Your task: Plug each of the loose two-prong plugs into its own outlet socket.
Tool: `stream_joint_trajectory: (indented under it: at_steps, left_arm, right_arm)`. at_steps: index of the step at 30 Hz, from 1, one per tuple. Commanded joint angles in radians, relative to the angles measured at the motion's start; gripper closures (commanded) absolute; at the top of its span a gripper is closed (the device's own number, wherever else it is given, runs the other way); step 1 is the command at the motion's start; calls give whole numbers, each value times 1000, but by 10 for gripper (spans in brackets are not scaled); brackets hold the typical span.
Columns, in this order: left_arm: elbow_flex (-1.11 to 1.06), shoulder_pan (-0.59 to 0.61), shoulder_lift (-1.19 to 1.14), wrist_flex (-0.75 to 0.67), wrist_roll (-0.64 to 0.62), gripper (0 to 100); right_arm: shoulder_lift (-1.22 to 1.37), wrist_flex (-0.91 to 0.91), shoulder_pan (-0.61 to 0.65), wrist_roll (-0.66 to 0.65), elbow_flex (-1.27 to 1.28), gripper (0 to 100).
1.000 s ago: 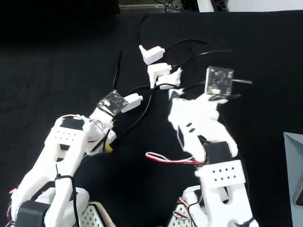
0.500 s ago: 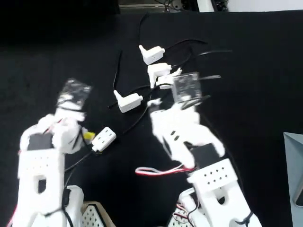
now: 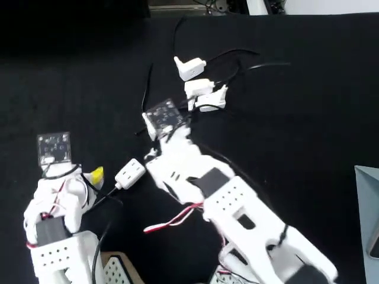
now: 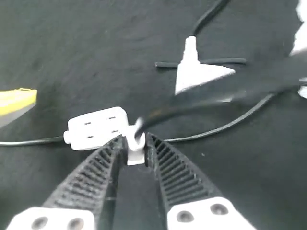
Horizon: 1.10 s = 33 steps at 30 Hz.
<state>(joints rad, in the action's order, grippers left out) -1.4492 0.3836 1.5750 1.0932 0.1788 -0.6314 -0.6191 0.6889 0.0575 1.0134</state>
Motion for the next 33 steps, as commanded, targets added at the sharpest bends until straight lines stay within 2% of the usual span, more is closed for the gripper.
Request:
stream_joint_trajectory:
  at_steps: [1, 6, 13, 30, 33]
  left_arm:
    - [-21, 64, 129, 43, -12, 693]
    - [-30, 71, 241, 107, -12, 693]
    - [-31, 71, 244, 114, -11, 693]
    - [-31, 71, 244, 115, -11, 692]
    - [-31, 71, 244, 115, -11, 692]
  right_arm:
    - [70, 92, 37, -34, -71, 986]
    - [189, 112, 41, -29, -139, 986]
    - [326, 115, 69, -29, -209, 986]
    - [344, 118, 95, -37, -196, 986]
    - [344, 189, 92, -71, -157, 986]
